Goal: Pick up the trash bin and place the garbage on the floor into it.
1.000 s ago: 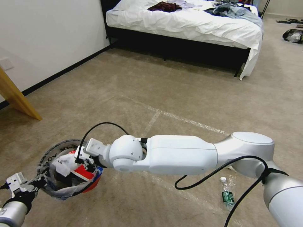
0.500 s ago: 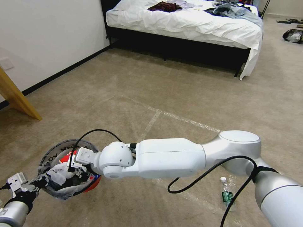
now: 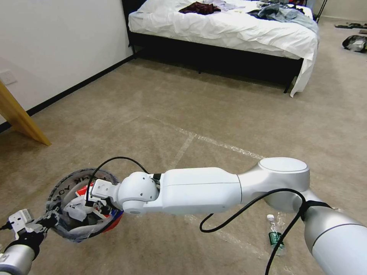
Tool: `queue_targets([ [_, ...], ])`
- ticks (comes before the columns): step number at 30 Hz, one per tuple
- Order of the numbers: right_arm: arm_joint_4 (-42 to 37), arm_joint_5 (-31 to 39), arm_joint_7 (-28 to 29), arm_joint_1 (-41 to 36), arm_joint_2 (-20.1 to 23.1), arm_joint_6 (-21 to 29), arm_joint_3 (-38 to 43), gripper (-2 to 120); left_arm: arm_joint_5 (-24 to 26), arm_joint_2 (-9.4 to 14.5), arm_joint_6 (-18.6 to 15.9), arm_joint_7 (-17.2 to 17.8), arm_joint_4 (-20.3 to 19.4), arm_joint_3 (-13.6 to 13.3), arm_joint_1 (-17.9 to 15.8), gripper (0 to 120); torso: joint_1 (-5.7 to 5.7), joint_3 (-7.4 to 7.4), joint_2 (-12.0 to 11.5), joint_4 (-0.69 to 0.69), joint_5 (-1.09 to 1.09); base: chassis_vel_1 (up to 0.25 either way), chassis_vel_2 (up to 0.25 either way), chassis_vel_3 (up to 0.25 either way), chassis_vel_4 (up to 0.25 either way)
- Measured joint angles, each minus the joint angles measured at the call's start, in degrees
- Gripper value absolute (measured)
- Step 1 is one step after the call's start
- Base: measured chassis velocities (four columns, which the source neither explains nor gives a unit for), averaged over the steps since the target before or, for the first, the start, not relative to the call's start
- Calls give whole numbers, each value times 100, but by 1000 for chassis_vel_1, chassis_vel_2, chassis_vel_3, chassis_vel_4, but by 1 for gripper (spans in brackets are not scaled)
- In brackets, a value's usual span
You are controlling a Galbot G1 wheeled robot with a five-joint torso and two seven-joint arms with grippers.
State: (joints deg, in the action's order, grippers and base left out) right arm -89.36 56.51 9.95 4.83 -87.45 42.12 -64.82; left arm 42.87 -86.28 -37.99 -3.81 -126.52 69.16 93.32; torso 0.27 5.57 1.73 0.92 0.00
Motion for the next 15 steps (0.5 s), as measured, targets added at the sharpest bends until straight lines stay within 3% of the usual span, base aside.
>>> queue_targets([
  [15, 51, -105, -7, -124, 1, 0, -99, 0, -10, -26, 5, -6, 7, -16, -12, 2, 0, 0, 0, 0, 0, 0, 0, 0, 0],
])
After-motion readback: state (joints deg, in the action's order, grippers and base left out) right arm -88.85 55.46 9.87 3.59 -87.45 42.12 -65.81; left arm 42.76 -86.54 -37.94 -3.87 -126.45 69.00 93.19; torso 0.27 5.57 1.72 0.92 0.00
